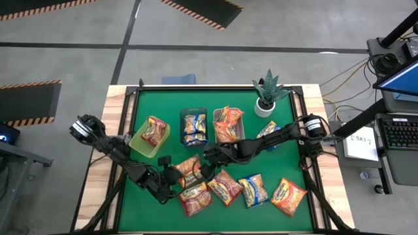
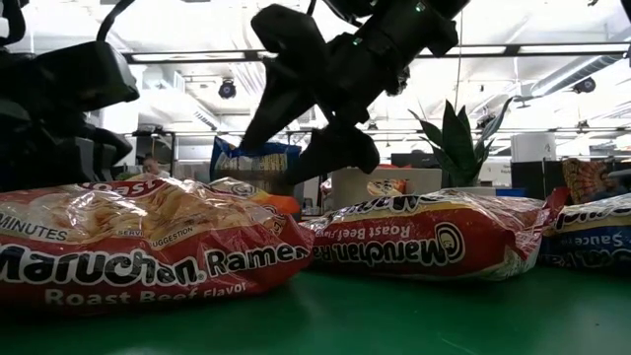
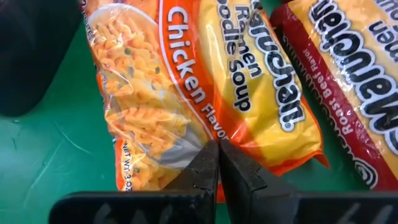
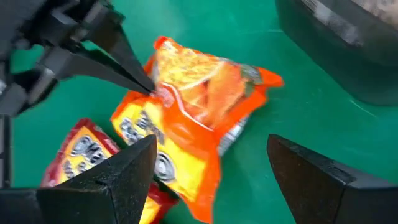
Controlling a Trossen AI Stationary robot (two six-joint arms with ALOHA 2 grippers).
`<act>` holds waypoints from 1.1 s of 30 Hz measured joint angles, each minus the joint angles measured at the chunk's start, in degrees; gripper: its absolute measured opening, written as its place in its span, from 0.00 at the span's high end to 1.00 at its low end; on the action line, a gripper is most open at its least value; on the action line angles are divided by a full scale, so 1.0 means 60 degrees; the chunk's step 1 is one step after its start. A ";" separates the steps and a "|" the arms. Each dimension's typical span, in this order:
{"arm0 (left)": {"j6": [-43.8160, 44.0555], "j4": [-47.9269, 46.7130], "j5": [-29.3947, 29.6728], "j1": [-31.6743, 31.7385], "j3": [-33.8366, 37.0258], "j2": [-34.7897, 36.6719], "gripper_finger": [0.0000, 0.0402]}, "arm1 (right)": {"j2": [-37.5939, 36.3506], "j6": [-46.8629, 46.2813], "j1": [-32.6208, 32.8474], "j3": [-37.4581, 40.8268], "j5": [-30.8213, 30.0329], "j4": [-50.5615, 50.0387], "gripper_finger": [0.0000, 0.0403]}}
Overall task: Sort Maruchan noodles
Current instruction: Put the orange noodle pack into the gray bin
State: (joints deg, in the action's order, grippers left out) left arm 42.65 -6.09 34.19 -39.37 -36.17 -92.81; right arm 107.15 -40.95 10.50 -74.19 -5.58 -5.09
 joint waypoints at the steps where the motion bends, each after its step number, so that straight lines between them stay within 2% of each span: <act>1: 0.0012 0.0081 0.0034 -0.0001 0.0032 -0.0008 1.00 | 0.0000 0.0000 0.0013 0.0000 -0.0002 0.0030 0.28; 20: -0.0417 0.0172 0.0040 -0.0069 0.0320 -0.0355 1.00 | 0.0032 -0.0503 0.0331 0.0000 -0.0333 0.0272 0.28; 29: -0.0565 0.0248 0.0268 -0.0103 0.0356 -0.0438 1.00 | 0.1077 -0.0466 0.0331 -0.0662 -0.0317 0.0381 0.28; 33: -0.0606 0.0410 0.0298 -0.0103 0.0378 -0.0445 1.00 | 0.1514 -0.0226 0.0304 -0.1166 0.0011 0.0400 0.28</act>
State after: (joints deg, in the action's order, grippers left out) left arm 39.02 -3.63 35.98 -39.99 -33.89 -95.48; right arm 116.24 -42.30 12.33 -81.19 -5.52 -2.69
